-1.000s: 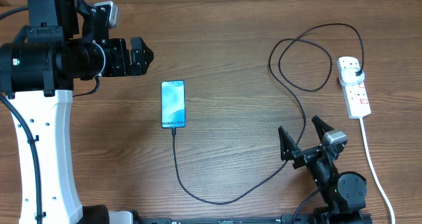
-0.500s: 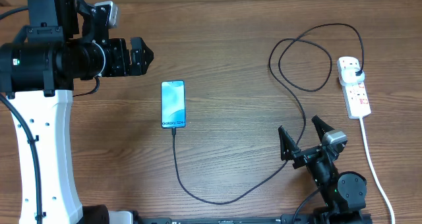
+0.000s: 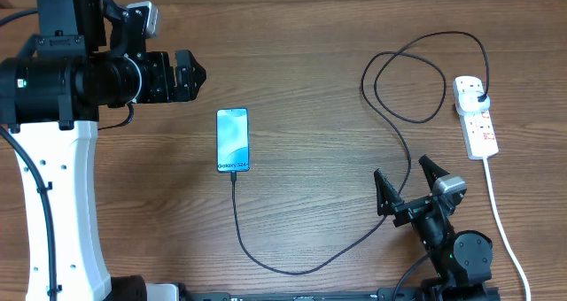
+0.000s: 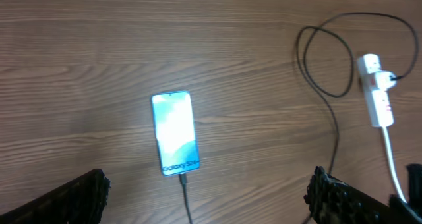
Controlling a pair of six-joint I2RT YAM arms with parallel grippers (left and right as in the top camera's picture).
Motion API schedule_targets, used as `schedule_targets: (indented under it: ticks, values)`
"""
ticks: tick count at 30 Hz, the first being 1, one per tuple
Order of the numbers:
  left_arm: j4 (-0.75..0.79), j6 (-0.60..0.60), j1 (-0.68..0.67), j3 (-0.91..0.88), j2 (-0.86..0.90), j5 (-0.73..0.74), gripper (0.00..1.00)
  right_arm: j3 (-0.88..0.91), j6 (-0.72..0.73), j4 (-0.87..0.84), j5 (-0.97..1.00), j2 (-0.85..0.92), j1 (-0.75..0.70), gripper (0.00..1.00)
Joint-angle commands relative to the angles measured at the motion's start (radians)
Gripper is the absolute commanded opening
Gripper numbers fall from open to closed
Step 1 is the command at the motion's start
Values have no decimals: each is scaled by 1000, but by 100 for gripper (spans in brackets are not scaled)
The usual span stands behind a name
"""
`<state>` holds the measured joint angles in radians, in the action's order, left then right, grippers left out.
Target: Plug charger to phone and switch on socket
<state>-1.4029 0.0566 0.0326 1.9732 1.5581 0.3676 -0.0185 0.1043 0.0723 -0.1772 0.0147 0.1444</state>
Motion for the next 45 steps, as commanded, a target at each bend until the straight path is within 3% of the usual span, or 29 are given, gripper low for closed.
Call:
schedule_targets:
  ticks: [1,7,13,23,31,37,45]
  values:
    - [5,3,0,-16,-61,-84,100,11,2,-5,0,-12,-5,100]
    - [167,-10,0,-217,-207,-96,99,11,2,-5,0,-12,-5,100]
    - [406,-111,0,-516,-407,-86,100,11,2,-5,0,-12,-5,100]
    - [887,-306,1,-1056,-755,-86,100,11,2,-5,0,-12,-5,100]
    - [1226,-365,1,-1387,-948,-90,99,11,2,-5,0,-12,-5,100]
    - [1363,-402,1,-1578,-1065,-90,100,11,2,-5,0,-12,-5,100]
    - [1384,-476,0,-1746,-1225,-108,100,11,2,-5,0,-12,-5,100]
